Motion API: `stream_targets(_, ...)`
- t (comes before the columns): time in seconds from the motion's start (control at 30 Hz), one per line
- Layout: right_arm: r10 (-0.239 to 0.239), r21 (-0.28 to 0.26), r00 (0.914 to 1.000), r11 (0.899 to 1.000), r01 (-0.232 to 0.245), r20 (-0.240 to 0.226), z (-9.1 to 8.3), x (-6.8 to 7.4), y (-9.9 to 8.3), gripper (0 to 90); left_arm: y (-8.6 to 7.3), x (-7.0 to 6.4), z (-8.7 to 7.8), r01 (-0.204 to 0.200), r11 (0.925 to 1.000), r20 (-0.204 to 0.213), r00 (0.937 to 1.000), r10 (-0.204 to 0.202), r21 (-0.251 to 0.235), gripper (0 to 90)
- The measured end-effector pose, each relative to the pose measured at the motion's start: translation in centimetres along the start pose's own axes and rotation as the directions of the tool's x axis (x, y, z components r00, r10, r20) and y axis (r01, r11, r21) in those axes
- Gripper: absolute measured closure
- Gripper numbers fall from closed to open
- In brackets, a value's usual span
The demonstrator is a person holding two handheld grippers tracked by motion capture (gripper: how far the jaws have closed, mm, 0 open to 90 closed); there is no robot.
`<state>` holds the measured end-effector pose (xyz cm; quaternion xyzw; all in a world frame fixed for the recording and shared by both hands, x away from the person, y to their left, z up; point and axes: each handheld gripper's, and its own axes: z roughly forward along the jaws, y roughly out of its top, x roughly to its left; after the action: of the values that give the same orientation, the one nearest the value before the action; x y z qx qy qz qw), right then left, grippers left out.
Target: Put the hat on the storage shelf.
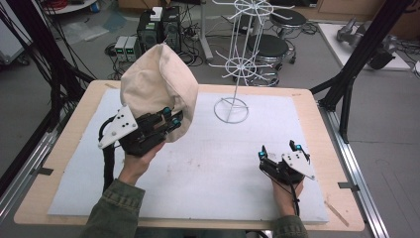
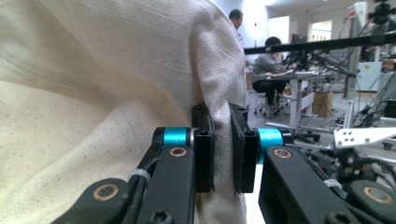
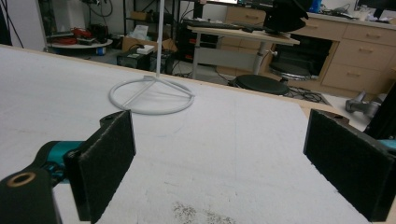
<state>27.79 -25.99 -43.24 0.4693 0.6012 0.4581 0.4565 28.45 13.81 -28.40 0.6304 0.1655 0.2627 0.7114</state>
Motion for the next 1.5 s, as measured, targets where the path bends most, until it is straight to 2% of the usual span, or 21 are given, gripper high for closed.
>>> stream_targets(0.1, 0.006, -0.005, 1.0, 1.0, -0.006, 0.001, 0.0, 0.0, 0.0, 8.1, 1.2, -0.2, 0.2, -0.026, 0.9995, 0.015, 0.9995, 0.027, -0.018, 81.6)
stream_targets(0.2, 0.011, -0.008, 0.9999, 1.0, -0.011, 0.002, 0.0, 0.0, 0.0, 8.1, 1.7, -0.2, 0.2, -0.028, 0.9991, 0.023, 0.9993, 0.029, -0.032, 81.6)
stream_targets(0.23, 0.014, -0.007, 0.9999, 1.0, -0.014, 0.001, 0.0, 0.0, 0.0, 8.1, 2.2, -0.2, 0.3, -0.027, 0.9984, 0.03, 0.9991, 0.029, -0.05, 81.6)
stream_targets(0.43, 0.03, -0.012, 0.9995, 0.999, -0.03, -0.011, 0.0, 0.1, 0.1, 8.1, 3.0, 0.6, 1.6, -0.035, 0.9986, 0.024, 0.9991, 0.036, -0.041, 81.5)
stream_targets(0.6, 0.044, -0.025, 0.9989, 0.999, -0.044, -0.015, 0.0, 0.0, 0.4, 8.1, 3.4, 1.4, 3.3, -0.015, 0.9989, 0.037, 0.9992, 0.016, -0.044, 81.6)
stream_targets(0.8, 0.044, -0.02, 0.9984, 0.999, -0.045, -0.034, 0.2, 0.2, 0.4, 8.1, 4.3, 1.8, 5.9, -0.03, 0.9985, 0.049, 0.9983, 0.032, -0.045, 81.6)
stream_targets(0.93, 0.035, -0.02, 0.9984, 0.999, -0.036, -0.045, 0.3, 0.4, 0.4, 8.1, 4.9, 2.1, 7.1, -0.021, 0.9984, 0.06, 0.9979, 0.024, -0.052, 81.6)
stream_targets(1.03, 0.037, -0.017, 0.9981, 0.999, -0.038, -0.049, 0.4, 0.4, 0.4, 8.1, 6.0, 2.4, 8.6, -0.033, 0.9981, 0.064, 0.9973, 0.036, -0.052, 81.6)
stream_targets(1.2, 0.039, -0.012, 0.9978, 0.999, -0.04, -0.053, 0.3, 0.3, 0.3, 8.1, 7.4, 2.7, 10.1, -0.047, 0.9971, 0.084, 0.9951, 0.052, -0.059, 81.6)
stream_targets(1.27, 0.038, -0.014, 0.9978, 0.999, -0.039, -0.054, 0.2, 0.3, 0.3, 8.1, 7.6, 2.7, 10.5, -0.05, 0.9968, 0.085, 0.9949, 0.055, -0.062, 81.6)
stream_targets(1.4, 0.035, -0.015, 0.9975, 0.999, -0.036, -0.061, 0.2, 0.5, 0.3, 8.1, 8.6, 2.5, 12.3, -0.072, 0.9953, 0.099, 0.9921, 0.078, -0.065, 81.6)
stream_targets(1.47, 0.029, -0.017, 0.9974, 0.999, -0.03, -0.066, 0.2, 0.5, 0.3, 8.1, 8.8, 2.4, 12.6, -0.071, 0.9951, 0.102, 0.9917, 0.078, -0.069, 81.6)
stream_targets(1.5, 0.028, -0.015, 0.9975, 0.999, -0.029, -0.066, 0.2, 0.6, 0.3, 8.1, 9.2, 2.3, 13.4, -0.067, 0.995, 0.11, 0.9911, 0.075, -0.074, 81.6)
